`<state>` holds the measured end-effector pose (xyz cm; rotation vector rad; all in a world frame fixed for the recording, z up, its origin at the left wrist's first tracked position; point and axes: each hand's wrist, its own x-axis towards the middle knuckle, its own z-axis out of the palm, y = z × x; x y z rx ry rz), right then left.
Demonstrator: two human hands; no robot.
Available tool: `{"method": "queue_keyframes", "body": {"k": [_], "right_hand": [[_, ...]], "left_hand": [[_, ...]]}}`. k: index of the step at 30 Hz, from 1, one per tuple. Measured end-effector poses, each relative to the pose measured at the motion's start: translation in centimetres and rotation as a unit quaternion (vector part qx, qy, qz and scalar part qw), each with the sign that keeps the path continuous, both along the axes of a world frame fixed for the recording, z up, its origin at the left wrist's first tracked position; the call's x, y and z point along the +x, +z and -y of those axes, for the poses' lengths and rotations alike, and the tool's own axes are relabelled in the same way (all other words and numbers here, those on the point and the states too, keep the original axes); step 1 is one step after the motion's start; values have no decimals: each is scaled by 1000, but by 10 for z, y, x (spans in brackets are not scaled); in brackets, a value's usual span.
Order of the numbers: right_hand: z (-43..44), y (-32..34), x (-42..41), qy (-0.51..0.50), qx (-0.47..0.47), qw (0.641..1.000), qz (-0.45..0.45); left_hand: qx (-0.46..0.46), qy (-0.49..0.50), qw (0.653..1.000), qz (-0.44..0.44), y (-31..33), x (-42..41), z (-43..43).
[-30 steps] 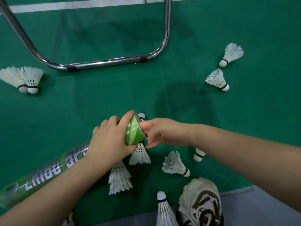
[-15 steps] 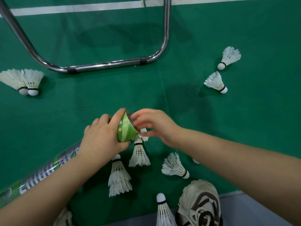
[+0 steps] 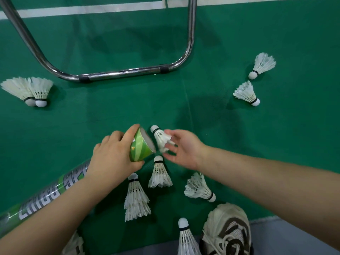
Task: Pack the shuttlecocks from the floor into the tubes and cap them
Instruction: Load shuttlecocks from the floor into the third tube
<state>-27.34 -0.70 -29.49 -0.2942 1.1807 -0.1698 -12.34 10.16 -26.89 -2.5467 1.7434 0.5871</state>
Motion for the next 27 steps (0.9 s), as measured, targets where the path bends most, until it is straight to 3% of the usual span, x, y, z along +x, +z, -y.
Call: {"method": "queue_keyframes", "body": {"k": [4,6,9,12,17,20,24,27], "right_hand": [[27,8,4,10,-162,984,-78],[34,13,-1,74,-295,942,-143],[31,24,-12,179,-454,851,-196],[18,34,-18,212,-508,819,-160],[-9,28,-21,277,-494,817,-108],[-19,29,-18,267,-463,842,-78],[-21,35,-13,212,-376,902,-13],[-22,37,-11,241,-398,885,-2]], "left_hand": [[5,3,1000,2,0,1,1],[3,3,1000,3,0,0,2],[4,0,1000,-4,-2,-3,3],[9,-9,1000,-9,-4,-8,5],[2,-19,1000,-13,-4,-18,10],[-5,-18,1000,-15,-3,-22,11],[-13,-12,1000,-18,-1,-22,11],[-13,-12,1000,-18,1,-22,10]]}}
